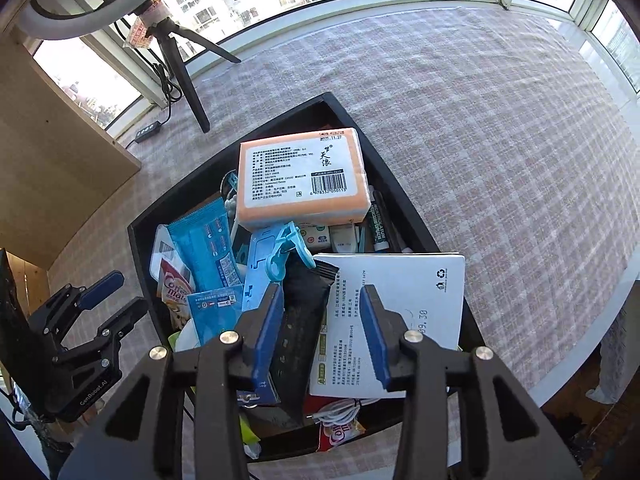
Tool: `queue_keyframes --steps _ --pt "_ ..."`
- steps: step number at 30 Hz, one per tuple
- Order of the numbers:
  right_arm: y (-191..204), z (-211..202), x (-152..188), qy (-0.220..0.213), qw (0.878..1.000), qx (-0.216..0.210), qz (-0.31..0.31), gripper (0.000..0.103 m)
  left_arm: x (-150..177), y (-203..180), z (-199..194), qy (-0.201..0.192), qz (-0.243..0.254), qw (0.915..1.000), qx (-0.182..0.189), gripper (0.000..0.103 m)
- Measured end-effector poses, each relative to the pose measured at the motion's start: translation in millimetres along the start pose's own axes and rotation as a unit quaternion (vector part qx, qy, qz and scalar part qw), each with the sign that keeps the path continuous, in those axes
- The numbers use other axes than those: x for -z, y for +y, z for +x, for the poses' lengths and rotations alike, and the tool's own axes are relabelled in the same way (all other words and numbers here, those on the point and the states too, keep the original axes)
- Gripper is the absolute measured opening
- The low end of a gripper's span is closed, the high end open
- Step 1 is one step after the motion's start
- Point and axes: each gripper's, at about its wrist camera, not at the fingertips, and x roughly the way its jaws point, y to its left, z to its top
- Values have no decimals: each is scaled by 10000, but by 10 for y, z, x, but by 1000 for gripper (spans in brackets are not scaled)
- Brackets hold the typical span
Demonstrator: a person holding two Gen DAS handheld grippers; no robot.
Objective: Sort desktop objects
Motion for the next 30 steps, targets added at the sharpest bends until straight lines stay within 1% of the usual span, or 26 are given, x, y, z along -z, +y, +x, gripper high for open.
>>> queue_keyframes --steps 5,9,11,12,13,17,19,20,21,22,25,27,30 --pt "166 -48 134 -120 9996 54 -257 39 144 131 -122 26 -219 9996 -186 45" --pt "335 -96 276 -202 9987 59 -474 40 315 184 -309 -44 -323 9986 -416 45" --pt "416 -118 352 -251 9982 12 -545 42 410 226 -423 -100 -425 9978 -503 47" --pt "460 -124 391 -277 9979 -16 -579 45 458 244 -482 -136 -465 9972 -564 49" --pt "513 -127 440 -299 9976 -43 -621 47 509 262 -541 -172 -501 9965 -646 54" --pt "770 -105 666 -421 9950 -18 -909 47 752 321 -786 -349 -610 9931 -936 61" --pt "914 -82 781 -473 9932 -13 -1065 49 902 372 -898 -421 -720 9913 -1020 69" --pt "984 -70 844 -512 9924 -42 -1120 50 992 406 -954 -461 -793 9902 -1053 71" --pt "1062 -58 919 -566 9914 -79 -1178 54 1086 443 -1004 -498 -880 9887 -1111 75" --pt "1142 -37 991 -619 9900 -73 -1262 56 1188 483 -1053 -527 -969 9867 -1194 75" --pt "1396 43 1225 -823 9845 113 -1548 56 1500 617 -1176 -555 -1246 9813 -1357 75" --pt "1558 117 1383 -812 9821 76 -1698 56 1713 723 -1246 -529 -1436 9779 -1426 75" --pt "1787 217 1611 -754 9801 -31 -1835 56 2010 886 -1335 -469 -1737 9699 -1641 75"
